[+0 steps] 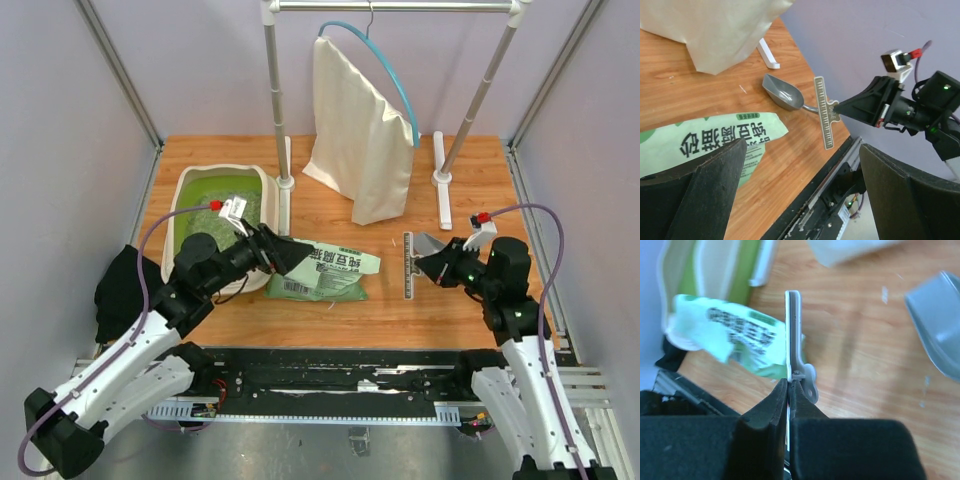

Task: Fill the litter box with clean litter
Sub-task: Pick up the clamp at the center of the board.

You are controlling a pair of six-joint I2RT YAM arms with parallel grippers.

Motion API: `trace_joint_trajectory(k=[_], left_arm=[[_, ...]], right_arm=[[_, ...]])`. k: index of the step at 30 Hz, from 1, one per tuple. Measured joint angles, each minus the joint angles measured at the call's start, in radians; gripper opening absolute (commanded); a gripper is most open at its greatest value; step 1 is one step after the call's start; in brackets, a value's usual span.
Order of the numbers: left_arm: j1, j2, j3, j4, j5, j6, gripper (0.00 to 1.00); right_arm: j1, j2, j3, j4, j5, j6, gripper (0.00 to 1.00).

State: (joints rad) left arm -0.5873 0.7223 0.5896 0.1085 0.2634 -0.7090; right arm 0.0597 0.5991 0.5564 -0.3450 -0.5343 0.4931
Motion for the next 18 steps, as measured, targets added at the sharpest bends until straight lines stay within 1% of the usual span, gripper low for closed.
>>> trace_joint_trajectory(k=[3, 5, 7, 9, 12, 15, 18], left_arm=[[-0.065, 0.036, 0.042, -0.017, -0.066, -0.022, 1.00], [-0.119, 0.063, 0.068, -0.021, -0.117, -0.034, 1.00], [-0.181, 0.089, 0.082, -0.021, -0.184, -0.046, 1.00], [-0.243, 0.109, 0.086, -0.021, -0.253, -0.063, 1.00], [-0.308, 0.132, 0.085, -0.020, -0.341, -0.095, 0.99], [-0.348, 0.150, 0.086, -0.017, -0.420, -0.127, 0.97], [-0.384, 0.175, 0.092, -0.012, -0.486, -0.155, 0.94]], right_arm=[[0.068, -0.021, 0.082, -0.001, -0.020, -0.024, 0.01], [0.144, -0.023, 0.158, -0.005, -0.013, -0.059, 0.01], [0.219, -0.013, 0.184, -0.010, -0.003, -0.075, 0.01], [0.341, 0.019, 0.242, -0.038, 0.066, -0.105, 0.01], [0.535, 0.088, 0.301, -0.059, 0.190, -0.145, 0.01], [0.684, 0.143, 0.325, -0.082, 0.322, -0.179, 0.01], [0.801, 0.192, 0.346, -0.096, 0.458, -0.207, 0.01]])
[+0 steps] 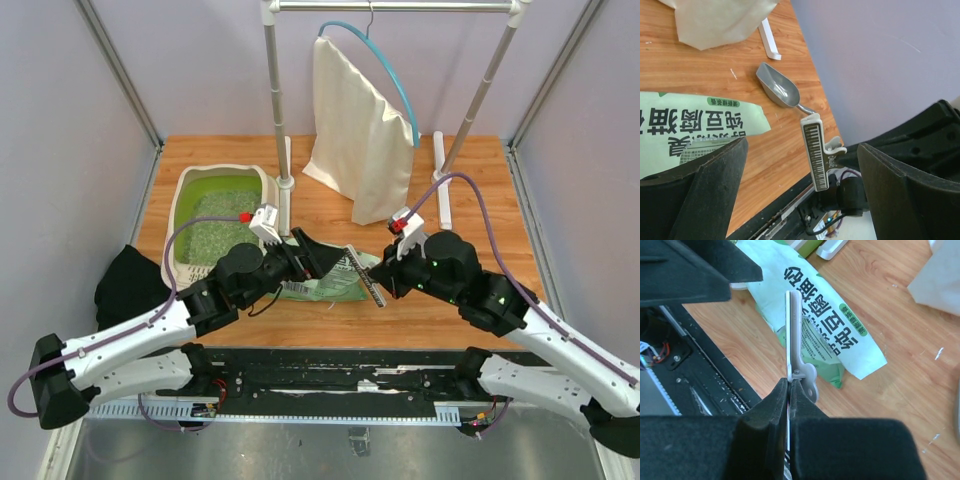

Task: Fill the litter box with clean litter
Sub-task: Pick up the clamp at the center of the board.

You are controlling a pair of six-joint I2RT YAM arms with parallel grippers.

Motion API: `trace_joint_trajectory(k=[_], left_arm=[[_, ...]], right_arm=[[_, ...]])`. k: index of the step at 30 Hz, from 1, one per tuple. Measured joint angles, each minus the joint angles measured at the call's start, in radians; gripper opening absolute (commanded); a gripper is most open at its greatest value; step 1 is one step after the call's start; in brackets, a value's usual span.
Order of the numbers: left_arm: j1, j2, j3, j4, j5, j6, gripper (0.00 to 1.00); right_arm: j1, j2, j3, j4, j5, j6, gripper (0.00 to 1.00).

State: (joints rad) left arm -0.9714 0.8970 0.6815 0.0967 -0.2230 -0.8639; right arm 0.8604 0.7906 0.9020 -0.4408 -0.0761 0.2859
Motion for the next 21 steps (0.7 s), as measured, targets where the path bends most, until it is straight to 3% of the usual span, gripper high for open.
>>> trace_joint_trajectory(k=[8, 12, 21], left_arm=[[-0.034, 0.047, 0.002, 0.045, -0.098, -0.070, 0.84], [-0.035, 0.074, 0.002, 0.083, -0.117, -0.086, 0.82], [-0.046, 0.106, 0.002, 0.126, -0.124, -0.104, 0.61]], right_arm=[[0.154, 0.068, 0.062, 0.016, 0.225, -0.058, 0.01], [0.180, 0.101, 0.075, 0.035, 0.263, -0.061, 0.01], [0.220, 0.124, 0.075, 0.100, 0.290, -0.060, 0.01]])
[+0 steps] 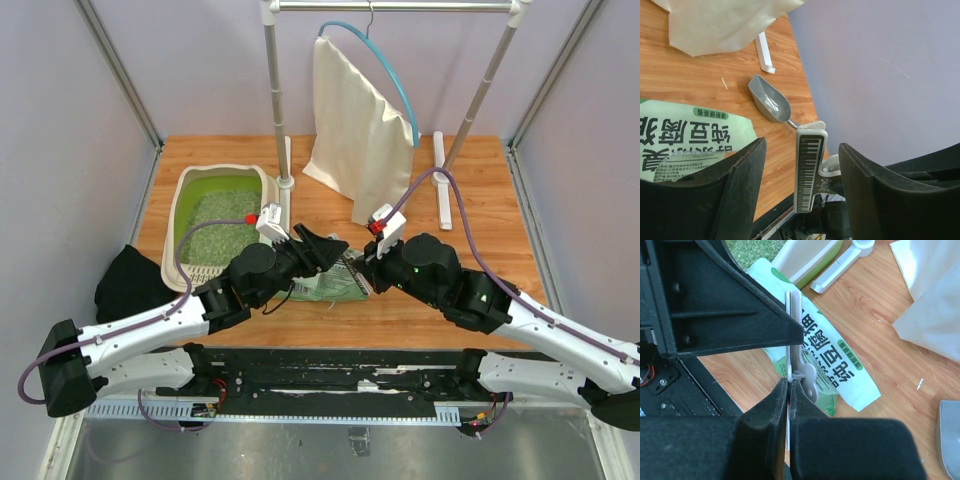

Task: Fill the litter box with clean litter
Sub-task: Pick up the clamp at the center of the board.

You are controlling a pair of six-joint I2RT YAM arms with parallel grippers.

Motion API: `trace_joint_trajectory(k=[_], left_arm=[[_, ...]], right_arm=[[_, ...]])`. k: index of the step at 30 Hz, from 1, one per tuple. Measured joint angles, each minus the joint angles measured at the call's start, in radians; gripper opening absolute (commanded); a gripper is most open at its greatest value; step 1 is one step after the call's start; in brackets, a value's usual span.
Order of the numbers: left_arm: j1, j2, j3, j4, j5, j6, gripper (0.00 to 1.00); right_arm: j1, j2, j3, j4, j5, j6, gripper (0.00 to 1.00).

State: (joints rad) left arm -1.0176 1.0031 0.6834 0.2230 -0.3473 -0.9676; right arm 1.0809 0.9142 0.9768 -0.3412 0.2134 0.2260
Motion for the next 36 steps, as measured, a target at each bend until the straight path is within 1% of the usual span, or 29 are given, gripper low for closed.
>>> trace_joint_trajectory(k=[4, 5, 7, 10, 12, 13, 14, 16, 18, 20, 22, 25, 28, 30, 33, 36], left_arm=[[-0.001, 0.003, 0.000, 0.012, 0.000, 0.005, 0.44], [-0.001, 0.004, 0.000, 0.015, 0.001, 0.008, 0.36], [-0.002, 0.007, 0.000, 0.019, 0.001, 0.008, 0.25], [-0.006, 0.010, 0.000, 0.034, 0.004, 0.017, 0.13], [-0.007, 0.010, 0.000, 0.037, 0.004, 0.018, 0.09], [-0.007, 0.010, 0.000, 0.037, 0.004, 0.017, 0.07], [-0.007, 0.010, 0.000, 0.038, 0.004, 0.016, 0.06], [-0.007, 0.010, 0.000, 0.040, 0.007, 0.018, 0.05], [-0.007, 0.010, 0.000, 0.035, 0.007, 0.019, 0.04], [-0.007, 0.010, 0.000, 0.032, 0.007, 0.020, 0.02], [-0.007, 0.009, 0.000, 0.028, 0.006, 0.023, 0.02], [-0.007, 0.006, 0.000, 0.018, 0.005, 0.029, 0.01], [-0.007, 0.000, 0.000, 0.008, 0.002, 0.034, 0.01], [-0.007, -0.003, 0.000, 0.006, 0.000, 0.039, 0.00], [-0.007, -0.008, 0.000, 0.004, 0.000, 0.043, 0.01], [-0.007, -0.011, 0.000, -0.002, 0.000, 0.043, 0.00]], right_arm=[[0.008, -0.006, -0.008, 0.026, -0.004, 0.003, 0.01], [0.010, -0.008, -0.013, 0.031, -0.004, 0.005, 0.01], [0.010, -0.013, -0.019, 0.034, -0.004, 0.007, 0.01], [0.010, -0.014, -0.023, 0.034, -0.005, 0.009, 0.02], [0.010, -0.014, -0.023, 0.035, -0.005, 0.009, 0.04], [0.010, -0.015, -0.023, 0.035, -0.005, 0.009, 0.07], [0.010, -0.017, -0.023, 0.035, -0.006, 0.009, 0.13], [0.010, -0.022, -0.023, 0.035, -0.009, 0.013, 0.27], [0.010, -0.034, -0.025, 0.037, -0.011, 0.019, 0.37], [0.010, -0.057, -0.027, 0.038, -0.002, 0.027, 0.45], [0.010, -0.084, -0.028, 0.036, 0.021, 0.039, 0.57], [0.006, -0.114, -0.024, 0.013, 0.050, 0.071, 0.69], [-0.041, -0.113, -0.001, -0.039, 0.009, 0.109, 0.79], [-0.112, -0.093, 0.018, -0.067, -0.055, 0.142, 0.81], [-0.198, -0.065, 0.023, -0.092, -0.153, 0.174, 0.81], [-0.224, -0.052, 0.012, -0.089, -0.260, 0.185, 0.81]])
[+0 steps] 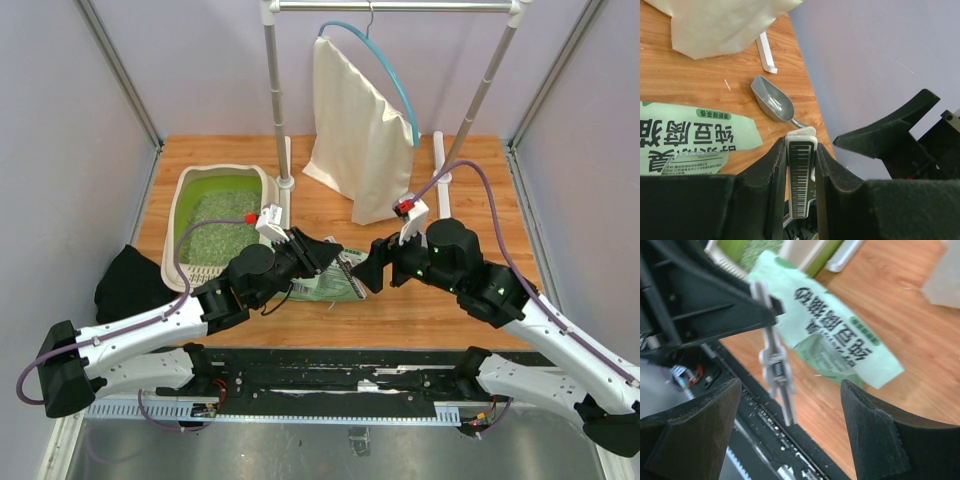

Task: Fill the litter box with clean litter
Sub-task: Pick up the clamp at the center of the board.

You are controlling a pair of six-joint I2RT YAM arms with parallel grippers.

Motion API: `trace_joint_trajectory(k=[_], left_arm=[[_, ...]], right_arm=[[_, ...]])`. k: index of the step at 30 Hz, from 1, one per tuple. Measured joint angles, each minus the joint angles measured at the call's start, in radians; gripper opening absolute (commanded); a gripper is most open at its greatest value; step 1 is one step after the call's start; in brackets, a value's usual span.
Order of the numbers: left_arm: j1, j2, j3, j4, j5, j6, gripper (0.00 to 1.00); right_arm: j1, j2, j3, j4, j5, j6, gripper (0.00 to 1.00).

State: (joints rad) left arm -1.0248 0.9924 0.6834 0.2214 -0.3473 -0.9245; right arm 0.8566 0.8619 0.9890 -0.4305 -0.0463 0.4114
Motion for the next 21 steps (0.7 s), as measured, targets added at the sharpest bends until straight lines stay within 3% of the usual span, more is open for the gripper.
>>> trace_joint_trajectory(k=[7, 17, 21], left_arm=[[0.000, 0.000, 0.000, -0.010, 0.000, 0.000, 0.01], [0.000, 0.000, 0.001, -0.023, 0.001, 0.000, 0.01], [0.000, 0.000, 0.004, -0.028, 0.001, 0.000, 0.00]], right_arm=[[0.000, 0.006, -0.017, 0.026, -0.130, 0.007, 0.65], [0.000, 0.071, -0.017, 0.043, -0.163, -0.006, 0.53], [0.000, 0.074, -0.017, 0.044, -0.164, -0.014, 0.42]])
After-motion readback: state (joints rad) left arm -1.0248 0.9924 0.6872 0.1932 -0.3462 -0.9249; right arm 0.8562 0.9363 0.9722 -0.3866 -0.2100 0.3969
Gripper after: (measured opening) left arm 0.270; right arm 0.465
